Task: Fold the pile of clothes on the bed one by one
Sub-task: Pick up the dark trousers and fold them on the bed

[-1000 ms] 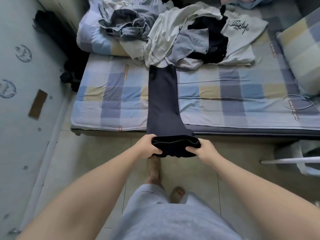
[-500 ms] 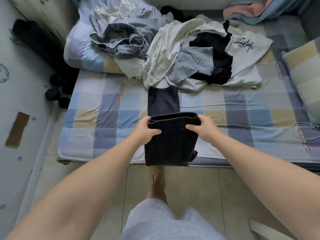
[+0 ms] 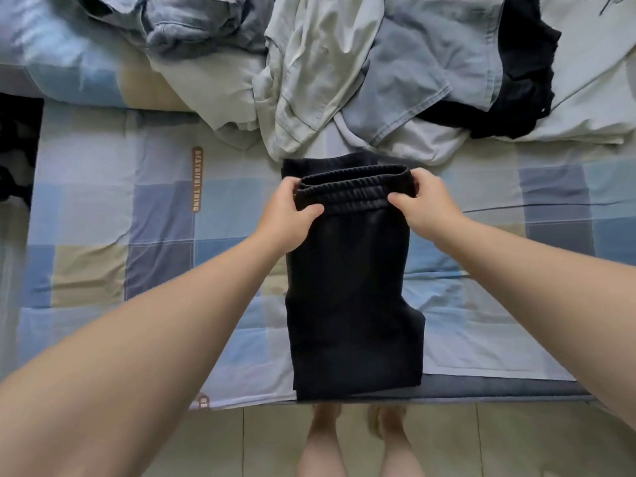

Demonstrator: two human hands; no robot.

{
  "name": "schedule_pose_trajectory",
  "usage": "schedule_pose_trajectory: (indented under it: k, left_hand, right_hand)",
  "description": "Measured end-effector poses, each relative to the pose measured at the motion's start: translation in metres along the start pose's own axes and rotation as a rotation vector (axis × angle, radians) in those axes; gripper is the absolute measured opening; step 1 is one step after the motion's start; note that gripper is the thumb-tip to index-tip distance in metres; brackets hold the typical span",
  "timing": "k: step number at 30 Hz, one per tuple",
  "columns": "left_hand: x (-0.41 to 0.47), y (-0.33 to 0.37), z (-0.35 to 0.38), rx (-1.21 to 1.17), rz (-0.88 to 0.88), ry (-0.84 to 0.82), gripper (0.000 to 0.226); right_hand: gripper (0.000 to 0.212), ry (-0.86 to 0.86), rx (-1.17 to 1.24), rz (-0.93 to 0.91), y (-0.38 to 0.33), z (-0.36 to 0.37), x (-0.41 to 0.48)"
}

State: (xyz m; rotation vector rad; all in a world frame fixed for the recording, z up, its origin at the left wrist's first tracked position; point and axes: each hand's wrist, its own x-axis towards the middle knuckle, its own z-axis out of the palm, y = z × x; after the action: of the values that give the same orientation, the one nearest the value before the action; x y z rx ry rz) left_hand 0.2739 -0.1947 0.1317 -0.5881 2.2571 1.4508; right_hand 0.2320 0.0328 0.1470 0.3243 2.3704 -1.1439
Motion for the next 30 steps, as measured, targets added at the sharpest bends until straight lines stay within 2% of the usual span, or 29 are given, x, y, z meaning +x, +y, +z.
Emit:
schedule_pose_trajectory:
  k: [6, 10, 13, 17, 19, 22, 24, 26, 28, 30]
  left_hand:
    - [0.104, -0.031, 0.031, -0.059, -0.020, 0.185, 0.030]
    - [0.122, -0.055, 0.056, -0.115, -0.068, 0.303, 0.052]
    - [0.100, -0.087, 0.077, -0.069, -0.060, 0.262, 0.065]
    - [0.042, -0.132, 0.100, 0.104, -0.078, 0.284, 0.078]
    - [0.008, -0.154, 0.111, 0.158, -0.148, 0.312, 0.087]
    - [-0.039, -0.189, 0.123, 0.093, -0.302, 0.333, 0.099]
    - [-0.067, -0.208, 0.129, 0.072, -0.365, 0.327, 0.097]
    - [-0.093, -0.222, 0.135, 0.006, -0.426, 0.292, 0.089]
    - [-0.115, -0.230, 0.139, -0.081, -0.519, 0.237, 0.073]
    - [-0.134, -0.239, 0.141, -0.089, -0.584, 0.173, 0.059]
  right_hand:
    - [0.025, 0.138, 0.024, -0.020, 0.027, 0.040, 0.110]
    - [0.031, 0.174, 0.046, 0.002, 0.051, 0.059, 0.132]
    - [0.041, 0.089, -0.005, -0.015, 0.092, 0.068, 0.112]
    - [0.060, -0.011, -0.047, 0.095, 0.156, 0.074, 0.065]
    - [0.071, -0.050, -0.072, 0.171, 0.182, 0.079, 0.038]
    - [0.085, -0.065, -0.154, 0.207, 0.208, 0.086, -0.002]
    - [0.084, -0.081, -0.098, 0.251, 0.222, 0.090, -0.026]
    - [0.070, -0.167, 0.037, 0.352, 0.236, 0.095, -0.049]
    - [0.060, -0.267, 0.104, 0.425, 0.250, 0.098, -0.070]
    - [0.057, -0.282, 0.095, 0.466, 0.264, 0.101, -0.088]
